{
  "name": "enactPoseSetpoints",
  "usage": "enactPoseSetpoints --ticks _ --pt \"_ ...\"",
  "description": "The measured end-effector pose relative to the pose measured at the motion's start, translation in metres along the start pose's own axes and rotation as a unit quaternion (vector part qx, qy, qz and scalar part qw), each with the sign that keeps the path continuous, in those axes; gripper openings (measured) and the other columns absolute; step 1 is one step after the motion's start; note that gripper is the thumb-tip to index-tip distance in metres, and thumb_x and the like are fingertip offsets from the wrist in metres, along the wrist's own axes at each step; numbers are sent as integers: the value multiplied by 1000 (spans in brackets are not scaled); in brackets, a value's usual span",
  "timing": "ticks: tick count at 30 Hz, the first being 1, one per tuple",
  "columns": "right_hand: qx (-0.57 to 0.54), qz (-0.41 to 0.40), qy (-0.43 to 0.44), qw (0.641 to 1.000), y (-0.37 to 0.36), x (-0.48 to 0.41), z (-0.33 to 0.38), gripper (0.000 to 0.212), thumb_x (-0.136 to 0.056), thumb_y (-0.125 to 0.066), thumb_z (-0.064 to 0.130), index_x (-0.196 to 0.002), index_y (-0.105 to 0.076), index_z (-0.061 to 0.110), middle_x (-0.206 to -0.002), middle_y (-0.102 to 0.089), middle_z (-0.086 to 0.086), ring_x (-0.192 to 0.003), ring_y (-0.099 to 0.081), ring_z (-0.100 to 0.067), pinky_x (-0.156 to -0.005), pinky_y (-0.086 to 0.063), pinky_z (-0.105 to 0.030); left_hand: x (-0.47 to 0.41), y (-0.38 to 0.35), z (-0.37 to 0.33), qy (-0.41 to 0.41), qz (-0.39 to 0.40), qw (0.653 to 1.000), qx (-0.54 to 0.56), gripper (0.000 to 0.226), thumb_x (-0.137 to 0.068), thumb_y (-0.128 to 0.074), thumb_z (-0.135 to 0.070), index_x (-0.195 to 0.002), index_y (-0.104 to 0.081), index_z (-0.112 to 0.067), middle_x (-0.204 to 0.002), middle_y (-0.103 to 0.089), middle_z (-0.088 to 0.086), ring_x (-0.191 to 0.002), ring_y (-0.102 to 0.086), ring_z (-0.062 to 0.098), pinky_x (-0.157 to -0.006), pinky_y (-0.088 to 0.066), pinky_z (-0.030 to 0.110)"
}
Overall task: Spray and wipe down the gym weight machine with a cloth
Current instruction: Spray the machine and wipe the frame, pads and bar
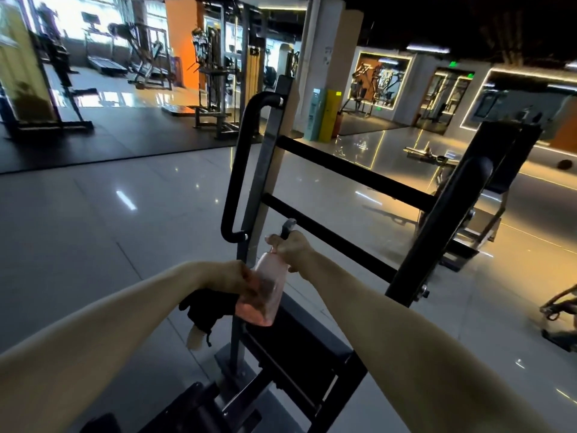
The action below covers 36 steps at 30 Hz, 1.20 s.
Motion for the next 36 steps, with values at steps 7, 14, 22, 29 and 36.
enactPoseSetpoints --ticks 7,14,22,29,36 --pt "-6 8 38 999 -19 -14 21 29 -100 -59 38 -80 -56 18 -77 -56 -4 -81 -59 -26 -68 -48 -34 7 8 11 2 -21 998 61 53 -71 -86 -55 -107 -76 -17 -103 -77 8 -91 -75 25 -87 -62 40" --pt "-56 -14 52 997 -20 -10 23 24 -98 -61 30 -86 -64 10 -74 -59 -4 -73 -63 -24 -68 -53 -38 11 0 -2 -31 -46 997 57 41 -75 -86 -50 -97 -73 -18 -90 -74 4 -73 -70 13 -65 -55 21" --pt "-125 -17 178 976 50 77 33 23 -96 -55 9 -74 -51 14 -63 -48 -5 -61 -50 -25 -60 -44 -43 35 -5 -71 -29 46 993 -105 55 -61 -80 -73 -104 -74 -38 -87 -73 -22 -86 -67 1 -87 -53 27" --pt "-170 53 280 943 152 170 36 7 -98 -53 1 -99 -59 -1 -91 -58 -15 -75 -62 -27 -64 -60 -38 39 34 -182 -62 -114 986 -108 17 -89 -75 -41 -98 -77 -27 -102 -75 -4 -98 -70 13 -94 -55 35" --pt "-251 90 287 920 278 210 -37 10 -95 -53 -2 -97 -63 -2 -93 -66 -30 -77 -59 -36 -73 -55 -49 62 14 -326 -154 -380 911 42 38 -94 -64 -52 -82 -76 -18 -79 -69 9 -72 -63 20 -71 -45 34"
Point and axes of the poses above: each hand's wrist, its own x-axis away from the middle knuckle, its own y-axis out of the back of the hand, z = x × y, the point moved 10 cm from there along -x, towards the middle knuckle
